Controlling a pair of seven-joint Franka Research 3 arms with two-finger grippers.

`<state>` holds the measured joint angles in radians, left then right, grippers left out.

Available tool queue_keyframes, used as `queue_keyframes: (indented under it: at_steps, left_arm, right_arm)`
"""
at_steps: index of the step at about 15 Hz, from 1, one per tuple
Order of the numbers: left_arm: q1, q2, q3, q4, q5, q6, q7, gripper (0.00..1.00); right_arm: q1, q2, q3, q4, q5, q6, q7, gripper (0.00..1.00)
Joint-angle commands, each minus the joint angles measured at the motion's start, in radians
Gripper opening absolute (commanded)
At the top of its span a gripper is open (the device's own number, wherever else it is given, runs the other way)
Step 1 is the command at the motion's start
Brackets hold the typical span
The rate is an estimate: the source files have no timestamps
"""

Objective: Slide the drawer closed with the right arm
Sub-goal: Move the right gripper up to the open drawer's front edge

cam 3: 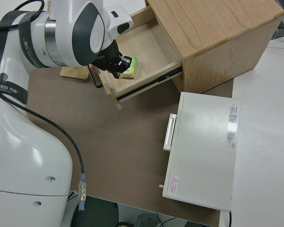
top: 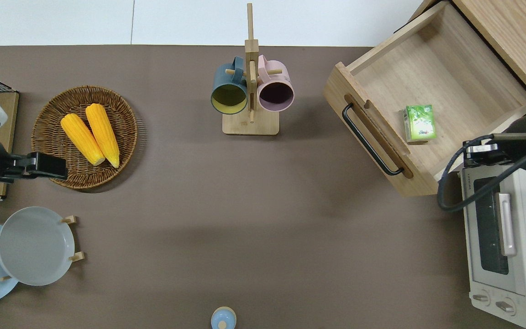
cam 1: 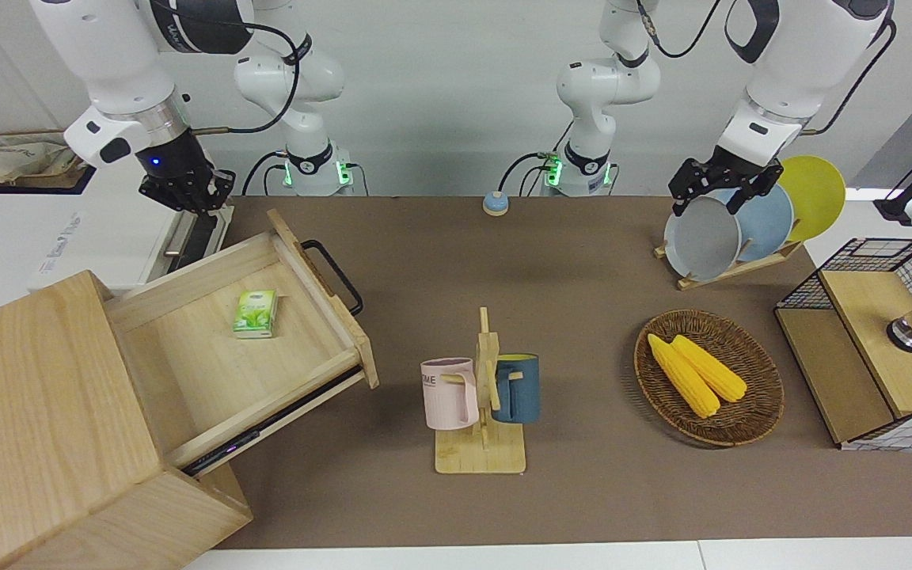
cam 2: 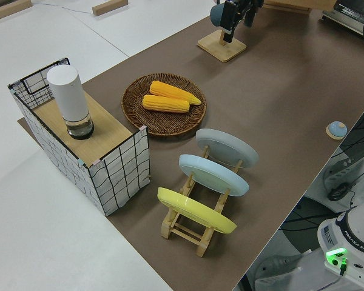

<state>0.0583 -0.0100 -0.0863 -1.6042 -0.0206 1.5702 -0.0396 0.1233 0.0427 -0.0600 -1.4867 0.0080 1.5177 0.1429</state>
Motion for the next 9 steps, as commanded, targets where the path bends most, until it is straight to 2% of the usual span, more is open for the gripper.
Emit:
queue_keyframes:
  at_steps: [1, 9]
  left_arm:
    - [-0.005, -0.010, 0.005, -0.005, 0.011, -0.012, 0.007, 1.00]
    - [-0.005, -0.010, 0.005, -0.005, 0.011, -0.012, 0.007, 1.00]
  right_arm:
    - [0.071, -0.001, -0.001, 0.025, -0.016, -0.024, 0.165, 0.000]
    - [0.179, 0.009, 0.006, 0.025, -0.017, 0.019, 0.460, 0.000]
